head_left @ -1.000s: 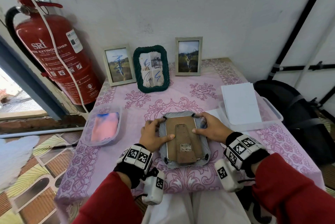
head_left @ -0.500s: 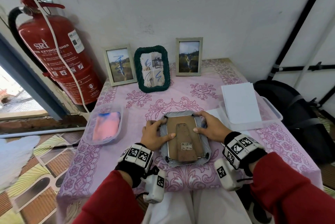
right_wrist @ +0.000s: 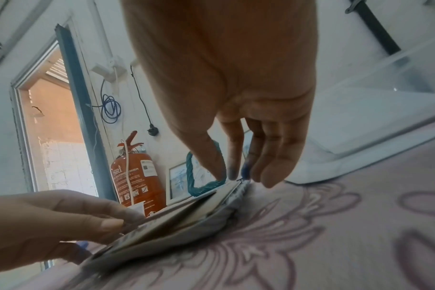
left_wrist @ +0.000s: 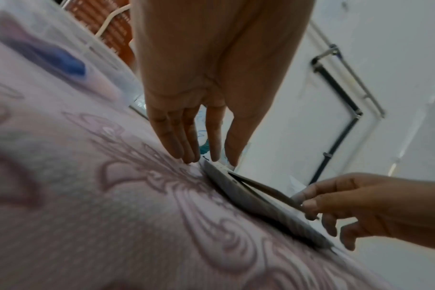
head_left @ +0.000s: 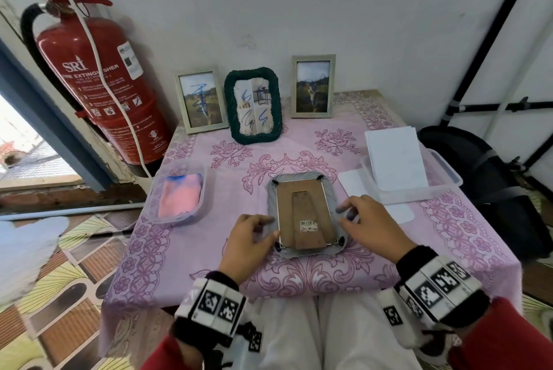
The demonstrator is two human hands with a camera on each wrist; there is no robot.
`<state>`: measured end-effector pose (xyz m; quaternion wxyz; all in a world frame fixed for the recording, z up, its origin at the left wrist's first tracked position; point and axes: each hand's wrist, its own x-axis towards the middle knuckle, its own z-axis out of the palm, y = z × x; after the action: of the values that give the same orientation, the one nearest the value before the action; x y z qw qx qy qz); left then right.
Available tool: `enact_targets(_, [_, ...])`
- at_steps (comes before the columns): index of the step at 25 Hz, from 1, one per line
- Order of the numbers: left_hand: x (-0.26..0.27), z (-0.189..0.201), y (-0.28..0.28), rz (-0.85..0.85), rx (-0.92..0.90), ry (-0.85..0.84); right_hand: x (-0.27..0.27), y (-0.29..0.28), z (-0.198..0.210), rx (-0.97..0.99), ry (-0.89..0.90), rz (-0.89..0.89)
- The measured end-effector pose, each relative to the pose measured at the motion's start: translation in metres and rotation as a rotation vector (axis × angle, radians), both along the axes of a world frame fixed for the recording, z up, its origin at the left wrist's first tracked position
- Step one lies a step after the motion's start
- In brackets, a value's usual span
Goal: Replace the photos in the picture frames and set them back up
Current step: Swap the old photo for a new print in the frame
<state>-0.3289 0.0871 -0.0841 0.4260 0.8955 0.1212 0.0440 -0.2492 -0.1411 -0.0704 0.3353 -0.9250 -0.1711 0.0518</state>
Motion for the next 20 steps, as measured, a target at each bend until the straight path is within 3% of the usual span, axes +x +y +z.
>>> enact_targets(3, [-0.015,0.000,-0.010,0.060,0.087,-0.095,-0.020,-0.002,-0.003,-0.025,0.037,-0.006])
enact_targets(8, [-0.018,0.001,-0.015,0.071,0.167,-0.080,-0.033,0.001,-0.008,-0.005,-0.001,-0.102])
enact_targets(20, [-0.019,-0.007,-0.023,0.067,0.103,-0.163,-0.032,0.005,-0.006,0.096,0.051,-0.162])
